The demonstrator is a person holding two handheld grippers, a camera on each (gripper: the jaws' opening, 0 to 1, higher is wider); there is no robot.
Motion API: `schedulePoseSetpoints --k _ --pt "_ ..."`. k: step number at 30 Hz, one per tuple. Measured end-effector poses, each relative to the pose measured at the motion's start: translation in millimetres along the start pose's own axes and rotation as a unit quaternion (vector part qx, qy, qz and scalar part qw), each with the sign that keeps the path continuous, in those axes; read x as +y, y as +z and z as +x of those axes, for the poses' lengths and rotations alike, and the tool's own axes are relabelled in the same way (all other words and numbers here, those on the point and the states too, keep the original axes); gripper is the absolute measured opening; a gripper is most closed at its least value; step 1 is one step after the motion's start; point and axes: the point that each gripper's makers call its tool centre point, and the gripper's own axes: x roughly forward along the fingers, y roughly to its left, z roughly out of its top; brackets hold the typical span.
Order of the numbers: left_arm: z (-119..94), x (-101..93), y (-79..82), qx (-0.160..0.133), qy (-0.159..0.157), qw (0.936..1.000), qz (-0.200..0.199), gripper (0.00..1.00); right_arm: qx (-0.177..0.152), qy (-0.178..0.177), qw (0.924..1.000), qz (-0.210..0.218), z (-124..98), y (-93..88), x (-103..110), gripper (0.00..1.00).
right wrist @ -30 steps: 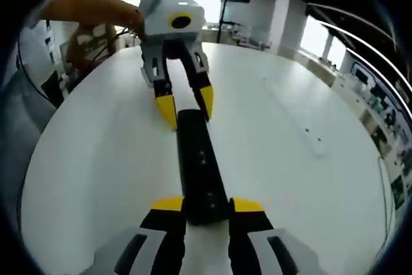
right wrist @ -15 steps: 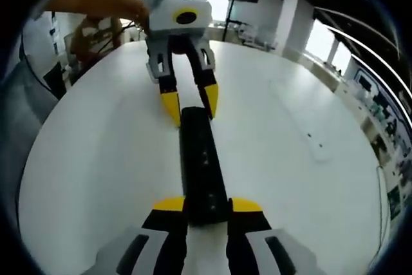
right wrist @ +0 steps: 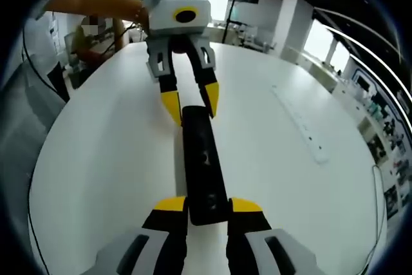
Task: Press the specified remote control buttons in sequence, fully releasing each button before pressing the next.
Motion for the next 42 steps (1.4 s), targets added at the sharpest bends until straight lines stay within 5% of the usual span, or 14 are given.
schedulePoseSetpoints --k 10,17,28,42 --pt "-23.8 -79.2 -6.4 0.009 -0.013 0.9999 -0.002 0.26 -0.004 0.014 0.9999 0.009 -10.5 4.8 83.4 0.19" --pt "-33.5 -111.0 -15.1 0.023 -0.016 0.9996 0.004 0.26 -0.007 0.019 0.9997 0.015 -11.9 6.0 121.3 0.2" --pt "-28.2 -133.9 -27.7 0.039 -0.011 0.9991 0.005 0.26 0.006 0.018 0.9998 0.008 -9.4 -1.8 143.3 0.2" --pt "-21.0 -135.2 -36.6 0.071 -0.016 0.9972 0.015 0.25 0.003 0.023 0.9997 0.001 -6.5 -7.3 142.0 0.2"
